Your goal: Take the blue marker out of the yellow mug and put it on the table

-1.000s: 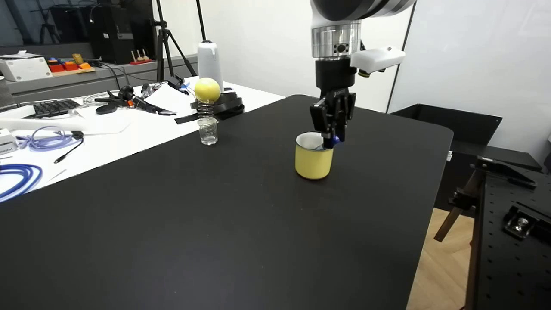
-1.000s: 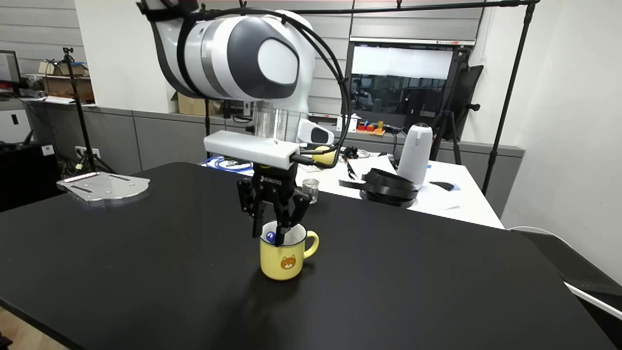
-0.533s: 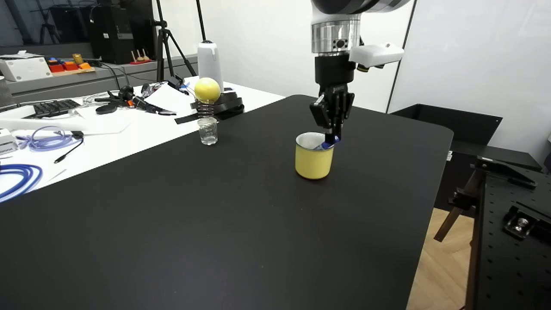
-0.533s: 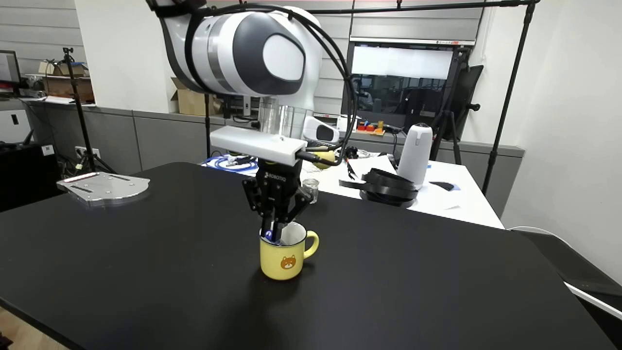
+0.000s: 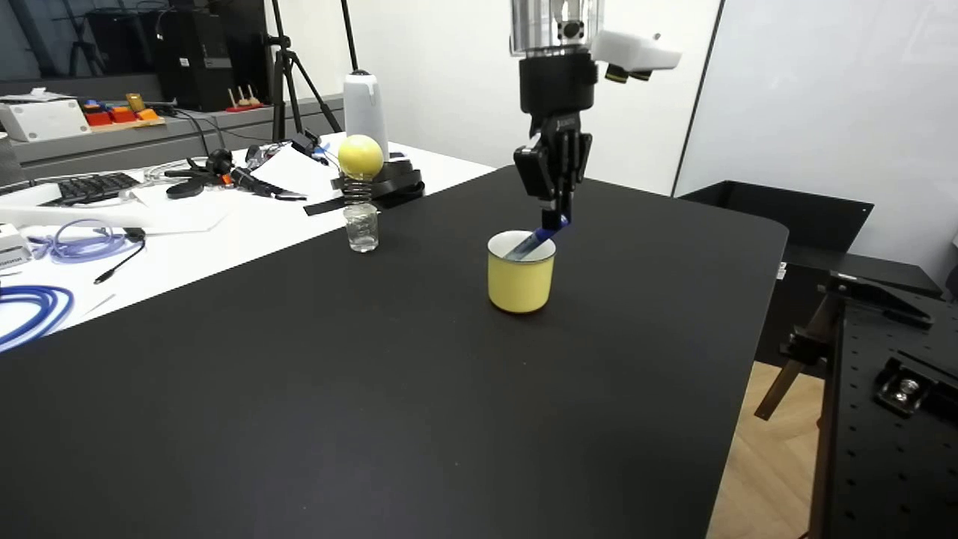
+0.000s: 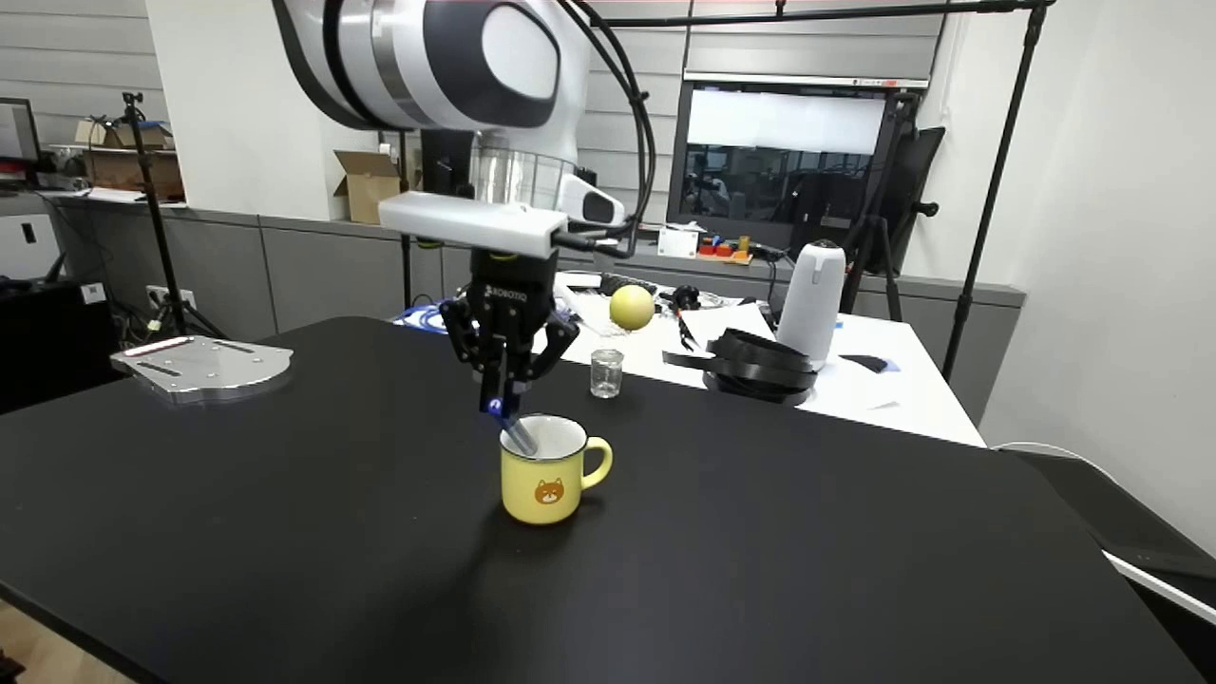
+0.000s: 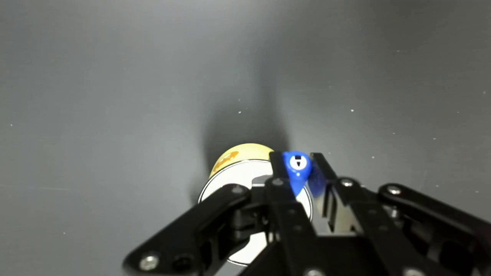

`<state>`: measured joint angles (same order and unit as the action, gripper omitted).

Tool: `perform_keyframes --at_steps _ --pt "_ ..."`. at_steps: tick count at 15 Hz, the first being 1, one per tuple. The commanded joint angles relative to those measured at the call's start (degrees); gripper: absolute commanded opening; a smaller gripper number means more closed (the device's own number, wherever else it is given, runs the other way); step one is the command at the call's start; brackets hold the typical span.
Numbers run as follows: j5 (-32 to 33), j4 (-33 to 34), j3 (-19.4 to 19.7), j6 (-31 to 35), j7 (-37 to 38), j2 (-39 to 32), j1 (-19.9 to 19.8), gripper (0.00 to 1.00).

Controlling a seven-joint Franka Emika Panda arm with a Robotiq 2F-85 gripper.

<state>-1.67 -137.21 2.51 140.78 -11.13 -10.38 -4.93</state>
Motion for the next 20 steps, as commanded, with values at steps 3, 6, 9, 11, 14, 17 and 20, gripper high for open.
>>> perform_keyframes --at_steps 3,6,9,11,14,17,20 --pt "7.3 -1.1 -1.9 -2.2 5.5 7.0 4.8 0.05" --pt "9.7 -1.1 -2.9 -0.9 6.4 8.3 6.2 0.05" --pt "8.9 -0.7 -3.4 -0.1 4.4 8.0 6.5 0.05" --pt "8.3 0.0 -3.2 1.1 3.5 6.5 6.0 0.05" --pt "7.1 0.4 -2.9 3.3 1.6 3.8 5.2 0.05" --pt "4.8 0.8 -3.1 3.4 -1.5 0.7 4.3 0.05" --pt "2.4 1.0 -3.8 2.3 -4.7 -1.5 3.5 0.05"
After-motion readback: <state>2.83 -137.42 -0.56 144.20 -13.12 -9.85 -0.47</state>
